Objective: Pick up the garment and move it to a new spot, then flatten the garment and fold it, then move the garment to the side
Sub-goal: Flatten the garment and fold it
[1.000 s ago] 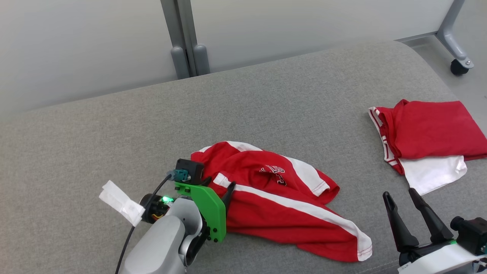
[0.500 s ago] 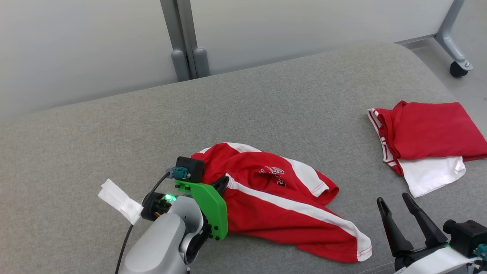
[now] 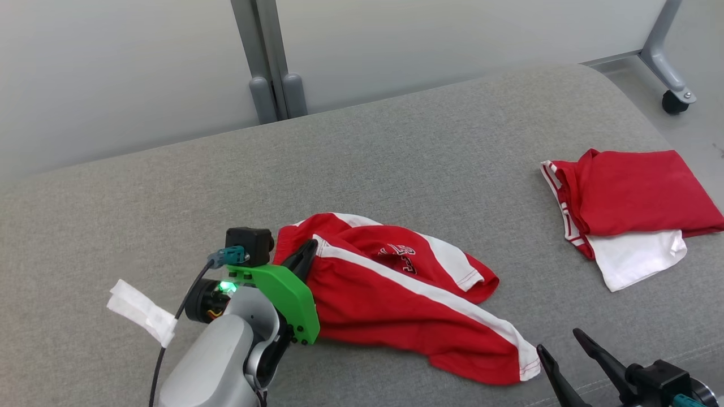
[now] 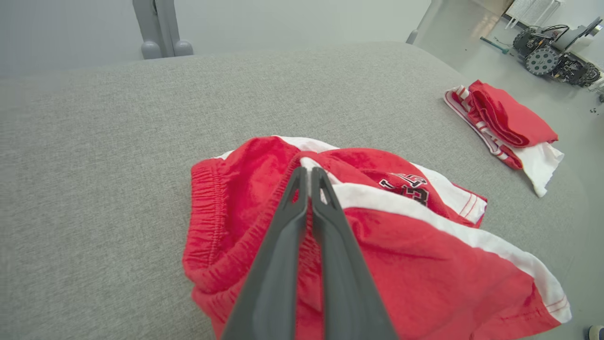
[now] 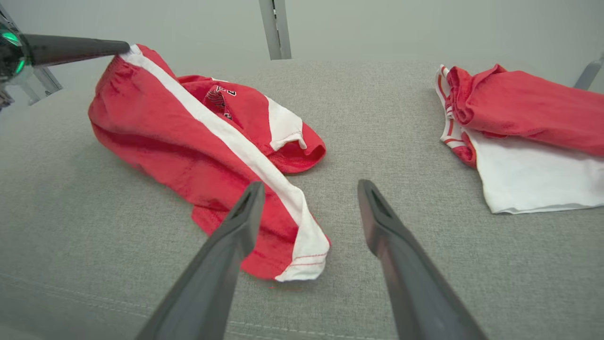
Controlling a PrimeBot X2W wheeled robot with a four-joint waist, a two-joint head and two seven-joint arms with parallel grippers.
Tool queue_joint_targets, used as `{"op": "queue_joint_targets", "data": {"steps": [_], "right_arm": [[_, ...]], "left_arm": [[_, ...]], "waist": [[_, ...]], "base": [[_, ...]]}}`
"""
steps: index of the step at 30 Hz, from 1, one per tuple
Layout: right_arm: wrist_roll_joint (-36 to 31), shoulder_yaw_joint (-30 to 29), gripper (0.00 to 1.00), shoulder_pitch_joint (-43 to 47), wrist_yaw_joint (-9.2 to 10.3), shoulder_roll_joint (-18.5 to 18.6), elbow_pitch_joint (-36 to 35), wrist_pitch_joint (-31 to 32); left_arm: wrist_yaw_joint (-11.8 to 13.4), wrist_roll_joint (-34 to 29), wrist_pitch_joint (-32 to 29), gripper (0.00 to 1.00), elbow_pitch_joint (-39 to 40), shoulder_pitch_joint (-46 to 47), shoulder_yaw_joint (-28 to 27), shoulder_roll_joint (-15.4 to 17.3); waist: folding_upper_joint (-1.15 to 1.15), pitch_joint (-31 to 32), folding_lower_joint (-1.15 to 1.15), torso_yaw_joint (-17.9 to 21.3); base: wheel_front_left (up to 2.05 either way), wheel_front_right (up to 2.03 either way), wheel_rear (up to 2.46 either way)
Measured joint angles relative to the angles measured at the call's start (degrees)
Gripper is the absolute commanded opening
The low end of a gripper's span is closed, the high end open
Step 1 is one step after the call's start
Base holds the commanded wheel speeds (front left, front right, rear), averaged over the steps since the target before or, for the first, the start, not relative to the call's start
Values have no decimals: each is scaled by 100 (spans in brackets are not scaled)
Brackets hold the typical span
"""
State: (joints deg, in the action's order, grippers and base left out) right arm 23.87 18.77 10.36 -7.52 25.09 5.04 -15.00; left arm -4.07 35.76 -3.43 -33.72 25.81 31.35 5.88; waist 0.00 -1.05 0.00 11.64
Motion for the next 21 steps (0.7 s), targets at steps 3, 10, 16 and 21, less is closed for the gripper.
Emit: {"op": "queue_joint_targets", "data": {"steps": [3,10,16,21], "right_arm": [[-43,-15,100,7,0,-119,137,7],[151,-33,100,-83,-1,-414,676,361],[254,19,100,-408,0,-582,1172,627],[231,14,100,-620,0,-701,1661,758]], "left_arm": [[55,21,46,0,192,-121,-42,70],[105,36,-4,0,558,-288,20,114],[115,37,-56,0,757,-324,98,112],[115,42,-99,0,904,-349,164,119]], "waist": [[0,2,0,-15],[0,8,0,-132],[0,0,0,-257],[0,-27,0,-370]], "base": [[0,0,0],[0,0,0],[0,0,0],[0,0,0]]}}
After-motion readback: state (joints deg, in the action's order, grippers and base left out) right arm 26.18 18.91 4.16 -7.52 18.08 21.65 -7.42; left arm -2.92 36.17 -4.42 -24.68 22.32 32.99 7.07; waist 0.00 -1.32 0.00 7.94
